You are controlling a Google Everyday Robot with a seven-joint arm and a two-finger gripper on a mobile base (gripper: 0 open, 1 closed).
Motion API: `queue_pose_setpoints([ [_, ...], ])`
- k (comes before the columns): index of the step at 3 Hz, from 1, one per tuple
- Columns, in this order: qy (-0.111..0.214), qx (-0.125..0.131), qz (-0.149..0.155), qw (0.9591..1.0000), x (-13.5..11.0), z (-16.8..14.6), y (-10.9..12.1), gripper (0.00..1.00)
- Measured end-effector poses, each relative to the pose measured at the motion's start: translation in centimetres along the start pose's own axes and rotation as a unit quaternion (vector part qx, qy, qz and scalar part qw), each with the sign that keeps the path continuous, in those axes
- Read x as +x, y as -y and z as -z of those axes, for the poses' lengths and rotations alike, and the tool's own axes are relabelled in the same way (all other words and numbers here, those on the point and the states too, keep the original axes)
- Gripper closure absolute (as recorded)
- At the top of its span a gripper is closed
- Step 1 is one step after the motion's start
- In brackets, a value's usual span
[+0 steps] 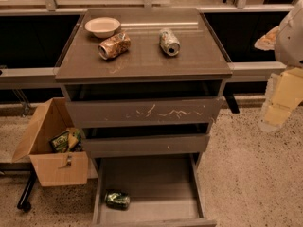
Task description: Pick green can from bottom drawer and place on counter
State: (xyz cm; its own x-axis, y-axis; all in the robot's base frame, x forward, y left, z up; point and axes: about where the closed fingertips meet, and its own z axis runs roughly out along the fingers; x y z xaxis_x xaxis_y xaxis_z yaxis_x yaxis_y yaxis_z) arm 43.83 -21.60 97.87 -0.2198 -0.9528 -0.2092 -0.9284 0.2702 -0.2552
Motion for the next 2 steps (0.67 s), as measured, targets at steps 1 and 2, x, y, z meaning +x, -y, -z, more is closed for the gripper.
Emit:
queue_pose_setpoints([
  [1,0.002,0.003,0.001,1.0000,-0.1,-0.1,0.0,0.00],
  [2,0.019,-0.007,0.015,0.9997,-0.1,-2.8,-0.7,0.00],
])
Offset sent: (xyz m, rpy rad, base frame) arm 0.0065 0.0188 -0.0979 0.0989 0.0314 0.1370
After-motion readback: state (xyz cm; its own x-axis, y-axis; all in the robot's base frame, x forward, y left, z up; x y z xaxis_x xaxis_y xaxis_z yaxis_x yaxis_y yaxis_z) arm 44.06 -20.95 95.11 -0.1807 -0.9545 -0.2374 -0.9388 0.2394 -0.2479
